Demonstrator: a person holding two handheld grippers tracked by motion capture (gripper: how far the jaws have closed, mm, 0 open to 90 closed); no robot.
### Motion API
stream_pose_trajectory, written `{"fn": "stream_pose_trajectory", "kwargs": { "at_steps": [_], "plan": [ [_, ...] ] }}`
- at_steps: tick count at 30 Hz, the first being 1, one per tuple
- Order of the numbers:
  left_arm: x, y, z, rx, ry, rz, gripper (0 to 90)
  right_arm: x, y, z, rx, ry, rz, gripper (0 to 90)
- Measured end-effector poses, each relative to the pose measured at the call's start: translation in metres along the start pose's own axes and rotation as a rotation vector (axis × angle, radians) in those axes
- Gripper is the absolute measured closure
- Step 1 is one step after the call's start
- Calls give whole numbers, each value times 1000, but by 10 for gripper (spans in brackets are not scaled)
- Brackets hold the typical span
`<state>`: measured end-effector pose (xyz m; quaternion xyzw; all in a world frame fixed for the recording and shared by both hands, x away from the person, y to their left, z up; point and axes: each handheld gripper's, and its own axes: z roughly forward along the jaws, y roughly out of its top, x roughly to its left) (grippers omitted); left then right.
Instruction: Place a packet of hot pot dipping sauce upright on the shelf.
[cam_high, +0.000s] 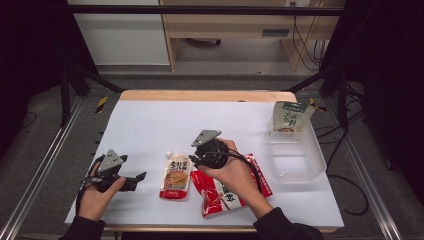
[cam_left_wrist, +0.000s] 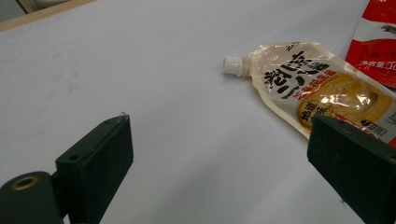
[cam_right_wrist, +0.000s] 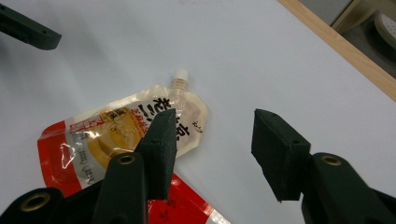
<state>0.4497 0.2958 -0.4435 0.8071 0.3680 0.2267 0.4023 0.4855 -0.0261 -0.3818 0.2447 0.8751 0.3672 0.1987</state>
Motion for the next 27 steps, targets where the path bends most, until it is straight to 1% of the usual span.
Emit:
{"fn": "stream_pose_trajectory", "kwargs": {
  "at_steps": [2, 4, 7, 10, 11, 12, 15, 20, 24, 27],
  "plan": [
    [0, 0, 0, 1, 2, 3, 71, 0, 0, 2, -8, -11, -2, 521],
    [0, 0, 0, 3, 3, 4, 71, -1, -1, 5, -8, -7, 9, 525],
    [0, 1, 0, 1, 4, 6, 71, -2, -3, 11, -3, -3, 13, 531],
    [0, 1, 0, 3, 5, 7, 71, -1, -4, 17, 19, 8, 9, 530],
    [0, 1, 0, 2, 5, 7, 71, -1, -4, 19, 30, 9, -2, 530],
    [0, 1, 0, 1, 4, 8, 71, 0, -4, 22, 36, 3, -6, 530],
    [0, 1, 0, 5, 6, 11, 71, 1, -5, 30, 56, 10, -13, 528],
    [0, 1, 0, 2, 7, 14, 71, -4, -6, 44, 81, 21, 10, 529],
    [0, 1, 0, 5, 7, 17, 71, -8, -7, 54, 88, 40, 57, 531],
    [1, 2, 1, 8, 7, 22, 71, -7, -6, 59, 102, 42, 42, 531]
  ]
}}
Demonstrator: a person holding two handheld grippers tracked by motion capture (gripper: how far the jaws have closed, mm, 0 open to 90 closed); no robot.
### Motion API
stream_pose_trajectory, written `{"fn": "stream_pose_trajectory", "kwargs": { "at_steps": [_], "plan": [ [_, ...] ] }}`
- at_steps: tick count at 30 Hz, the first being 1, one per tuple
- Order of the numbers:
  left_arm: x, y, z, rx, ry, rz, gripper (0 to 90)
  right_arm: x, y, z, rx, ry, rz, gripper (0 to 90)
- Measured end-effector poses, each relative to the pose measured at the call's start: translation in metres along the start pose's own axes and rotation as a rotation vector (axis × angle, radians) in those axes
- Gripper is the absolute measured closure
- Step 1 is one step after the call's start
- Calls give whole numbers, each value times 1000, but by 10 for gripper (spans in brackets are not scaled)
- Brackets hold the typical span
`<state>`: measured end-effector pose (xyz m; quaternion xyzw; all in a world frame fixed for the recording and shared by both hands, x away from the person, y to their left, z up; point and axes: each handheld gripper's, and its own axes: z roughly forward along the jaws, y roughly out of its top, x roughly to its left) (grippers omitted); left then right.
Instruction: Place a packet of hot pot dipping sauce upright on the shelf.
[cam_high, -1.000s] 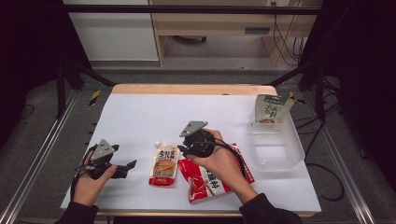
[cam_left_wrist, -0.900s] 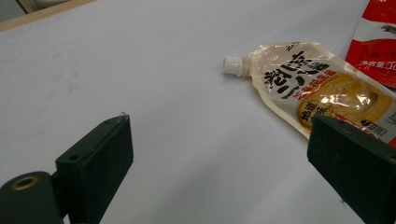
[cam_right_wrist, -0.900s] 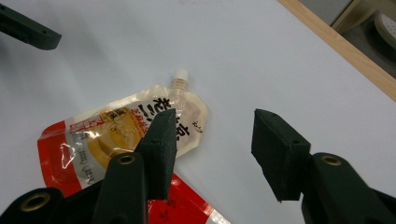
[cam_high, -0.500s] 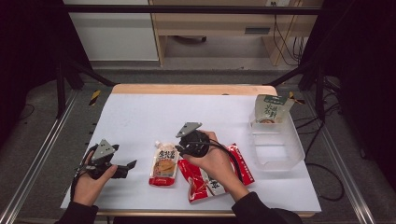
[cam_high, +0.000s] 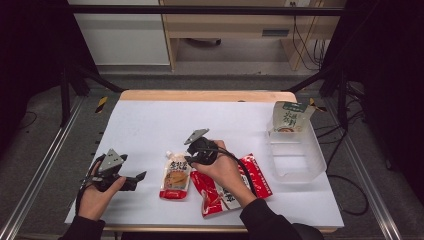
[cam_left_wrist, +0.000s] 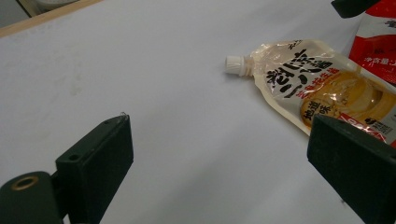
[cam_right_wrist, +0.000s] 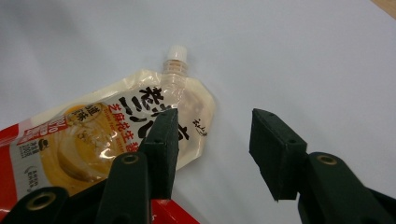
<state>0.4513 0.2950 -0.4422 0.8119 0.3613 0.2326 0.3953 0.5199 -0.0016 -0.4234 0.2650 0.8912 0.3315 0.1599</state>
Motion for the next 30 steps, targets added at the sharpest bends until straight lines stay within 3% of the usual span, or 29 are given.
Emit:
{"fn": "stream_pose_trajectory", "kwargs": {
  "at_steps": [8, 10, 17, 30],
  "plan": [
    [0, 1, 1, 1, 2, 4, 71, -5, -1, 20, 32, 24, 38, 547],
    [0, 1, 1, 4, 1, 5, 71, -5, -1, 24, 24, 50, 58, 547],
    [-1, 1, 1, 5, -3, 5, 71, 1, -2, 38, 48, 63, 65, 551],
    [0, 0, 0, 0, -9, -5, 71, 3, -8, 48, 81, 96, 101, 587]
  ]
}}
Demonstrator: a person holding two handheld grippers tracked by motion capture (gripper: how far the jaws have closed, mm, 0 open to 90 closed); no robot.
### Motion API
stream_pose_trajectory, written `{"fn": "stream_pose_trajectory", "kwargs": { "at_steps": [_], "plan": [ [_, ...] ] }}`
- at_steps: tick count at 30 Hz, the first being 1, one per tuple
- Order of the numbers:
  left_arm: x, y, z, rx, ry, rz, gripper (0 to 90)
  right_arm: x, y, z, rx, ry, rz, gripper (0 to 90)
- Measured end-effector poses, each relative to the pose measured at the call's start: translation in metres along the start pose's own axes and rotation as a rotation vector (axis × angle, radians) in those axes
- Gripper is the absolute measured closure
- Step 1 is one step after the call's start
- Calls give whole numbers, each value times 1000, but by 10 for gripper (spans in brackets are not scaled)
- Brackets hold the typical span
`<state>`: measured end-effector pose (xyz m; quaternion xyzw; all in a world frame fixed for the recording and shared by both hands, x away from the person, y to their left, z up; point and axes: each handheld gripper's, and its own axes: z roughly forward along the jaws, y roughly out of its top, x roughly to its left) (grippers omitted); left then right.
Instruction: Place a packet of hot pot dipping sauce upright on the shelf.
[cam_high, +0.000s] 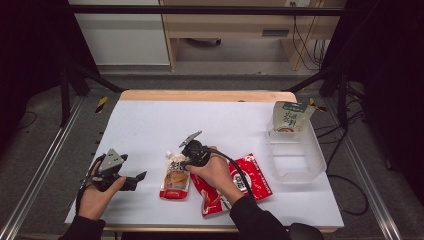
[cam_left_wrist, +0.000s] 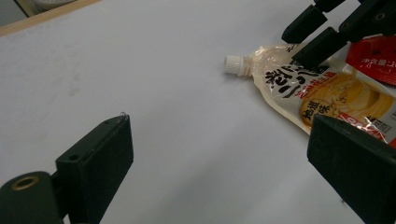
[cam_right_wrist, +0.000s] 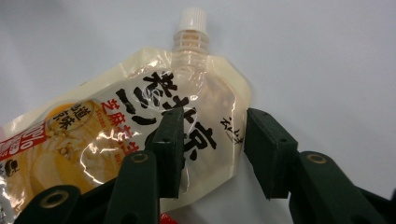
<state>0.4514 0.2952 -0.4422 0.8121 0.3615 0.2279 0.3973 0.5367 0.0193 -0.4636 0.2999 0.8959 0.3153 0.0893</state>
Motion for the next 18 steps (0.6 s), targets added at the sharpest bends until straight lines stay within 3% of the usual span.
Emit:
{"fn": "stream_pose_trajectory", "kwargs": {
  "at_steps": [6, 11, 18],
  "plan": [
    [-1, 1, 1, 1, -3, 3, 72, 2, -4, 0, 4, 0, 29, 658],
    [-1, 0, 1, 0, -2, 0, 72, 6, -8, -2, -13, -15, 12, 820],
    [0, 0, 0, -3, 1, -5, 72, 10, -1, -11, -46, -12, -30, 883]
  ]
}}
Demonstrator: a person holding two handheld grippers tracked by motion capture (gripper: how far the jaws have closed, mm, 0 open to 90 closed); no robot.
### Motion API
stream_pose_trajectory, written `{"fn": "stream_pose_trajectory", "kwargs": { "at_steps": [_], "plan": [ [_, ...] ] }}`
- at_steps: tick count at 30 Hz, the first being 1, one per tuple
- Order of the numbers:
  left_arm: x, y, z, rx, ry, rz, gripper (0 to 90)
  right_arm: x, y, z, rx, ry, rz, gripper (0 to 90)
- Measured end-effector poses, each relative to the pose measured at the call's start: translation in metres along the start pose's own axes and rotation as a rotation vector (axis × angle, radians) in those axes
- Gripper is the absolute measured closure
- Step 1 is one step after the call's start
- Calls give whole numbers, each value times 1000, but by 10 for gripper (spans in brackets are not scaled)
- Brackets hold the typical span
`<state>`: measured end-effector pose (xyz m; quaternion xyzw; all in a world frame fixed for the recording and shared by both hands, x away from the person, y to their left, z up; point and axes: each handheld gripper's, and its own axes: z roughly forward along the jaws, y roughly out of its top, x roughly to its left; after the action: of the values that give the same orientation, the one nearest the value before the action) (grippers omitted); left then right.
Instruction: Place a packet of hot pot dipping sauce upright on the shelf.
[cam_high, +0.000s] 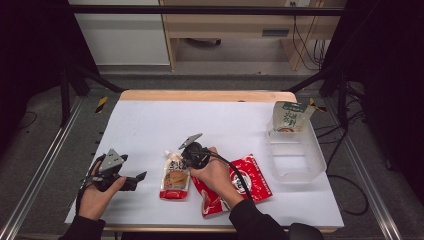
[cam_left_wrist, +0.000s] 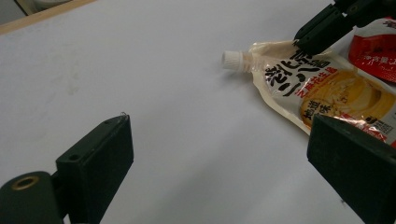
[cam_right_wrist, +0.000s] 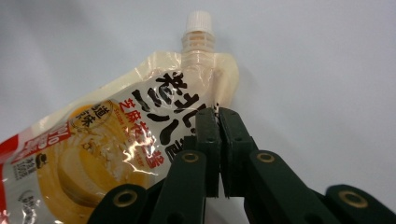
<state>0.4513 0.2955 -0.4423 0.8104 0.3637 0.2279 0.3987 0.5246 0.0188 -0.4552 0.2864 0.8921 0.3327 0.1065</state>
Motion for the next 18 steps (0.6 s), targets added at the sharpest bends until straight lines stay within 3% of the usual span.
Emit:
{"fn": "stream_pose_trajectory", "kwargs": {
  "at_steps": [6, 9, 14, 18],
  "plan": [
    [0, 2, -6, -36, 12, 0, 89, 8, 12, -17, -66, -1, -39, 892],
    [-1, 6, -10, -68, -1, -5, 115, 11, 18, -26, -97, -11, -74, 894],
    [-1, 16, -16, -65, 6, 14, 136, 17, 30, -43, -155, -9, -109, 896],
    [-2, 28, -20, -72, 10, 29, 147, 27, 36, -55, -202, 7, -169, 897]
  ]
}}
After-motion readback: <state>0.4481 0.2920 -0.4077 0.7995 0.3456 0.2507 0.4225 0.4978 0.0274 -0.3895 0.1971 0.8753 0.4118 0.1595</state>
